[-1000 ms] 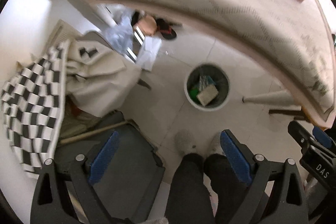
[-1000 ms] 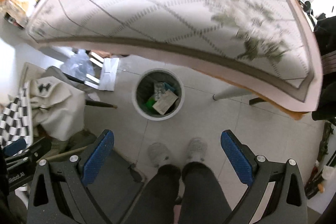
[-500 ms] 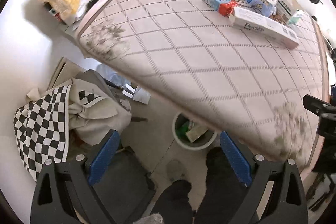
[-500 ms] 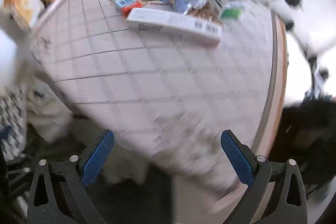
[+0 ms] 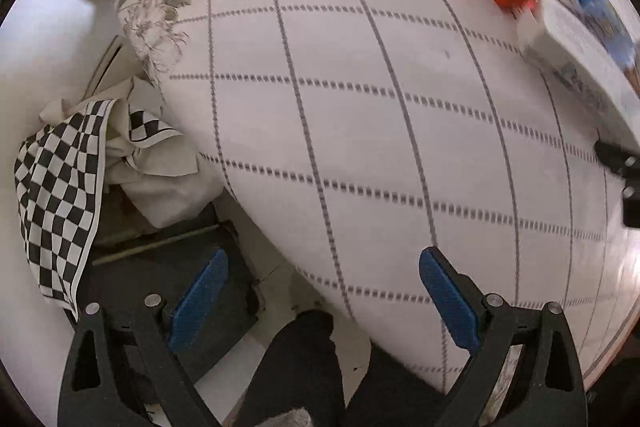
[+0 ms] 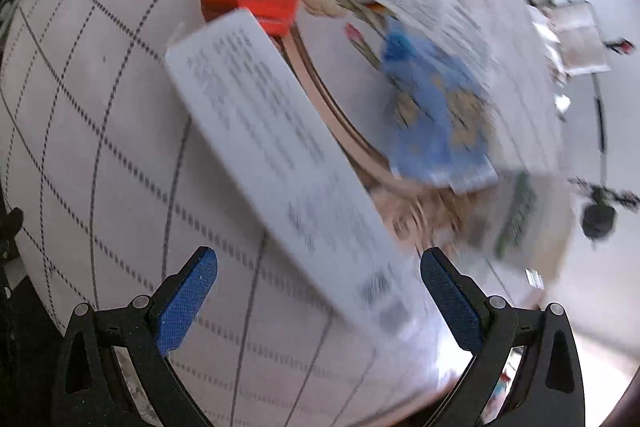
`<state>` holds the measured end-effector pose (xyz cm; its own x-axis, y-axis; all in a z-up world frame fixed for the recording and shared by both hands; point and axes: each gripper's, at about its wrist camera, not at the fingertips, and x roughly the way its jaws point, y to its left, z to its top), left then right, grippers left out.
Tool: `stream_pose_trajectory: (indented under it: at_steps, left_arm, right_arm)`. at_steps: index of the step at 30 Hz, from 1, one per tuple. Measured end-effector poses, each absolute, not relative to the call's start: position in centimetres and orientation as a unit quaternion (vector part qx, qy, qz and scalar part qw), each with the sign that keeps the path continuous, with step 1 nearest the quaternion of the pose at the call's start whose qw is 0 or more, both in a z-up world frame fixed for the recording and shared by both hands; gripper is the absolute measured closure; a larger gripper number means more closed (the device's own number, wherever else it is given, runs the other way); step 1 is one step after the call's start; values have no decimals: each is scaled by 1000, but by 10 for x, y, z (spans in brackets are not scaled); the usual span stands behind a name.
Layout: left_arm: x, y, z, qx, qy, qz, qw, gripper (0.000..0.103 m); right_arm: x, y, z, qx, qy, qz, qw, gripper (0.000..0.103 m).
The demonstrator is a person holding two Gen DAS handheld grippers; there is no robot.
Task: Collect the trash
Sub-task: 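Grasp the milk carton with the left gripper while the right grasps the long white Doctor box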
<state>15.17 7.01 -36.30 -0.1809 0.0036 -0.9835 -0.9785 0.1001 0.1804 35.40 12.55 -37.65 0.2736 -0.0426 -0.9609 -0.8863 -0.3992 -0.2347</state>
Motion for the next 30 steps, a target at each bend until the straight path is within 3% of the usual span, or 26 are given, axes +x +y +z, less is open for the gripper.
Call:
stream_pose_trajectory:
  at_steps: [1,2,3,4,8,14,21,23,24,25,30]
  left_arm:
    - [152,76,-361,-429,567,520,472,5]
    - [153,80,-360,-430,566,522,471,5]
    - [153,87,-358,-431,562,525,471,5]
    - [155,93,-356,-435,558,525,473,5]
    - [170,129,-352,-460,542,515,479,5]
    - [211,189,-338,-485,502,507,506,5]
    - [257,255,-364,-569,459,462,502,6]
    - [268,262,-372,-562,465,460,506,17]
    - [271,264,-375,-555,473,460,507,40]
    - [275,263,-377,-553,478,456,508,54]
    - [280,230,-368,-488,506,447,553,54]
  right_arm:
    - [357,130,-380,-671,352,499,421,1]
    - [362,132,-382,-660,370,505,415,7]
    - [365,133,-382,-653,379,506,417,22]
    - [371,133,-380,-640,394,504,426,28]
    - [413,110,-377,-561,527,458,444,35]
    - [501,49,-373,-339,705,339,523,41]
    - [559,43,-369,-232,734,254,585,44]
    - [566,55,-368,-236,734,257,583,43]
    - [565,64,-366,-242,732,262,581,43]
    - [568,68,-364,-249,728,267,580,43]
    - [557,68,-355,-269,712,288,582,44]
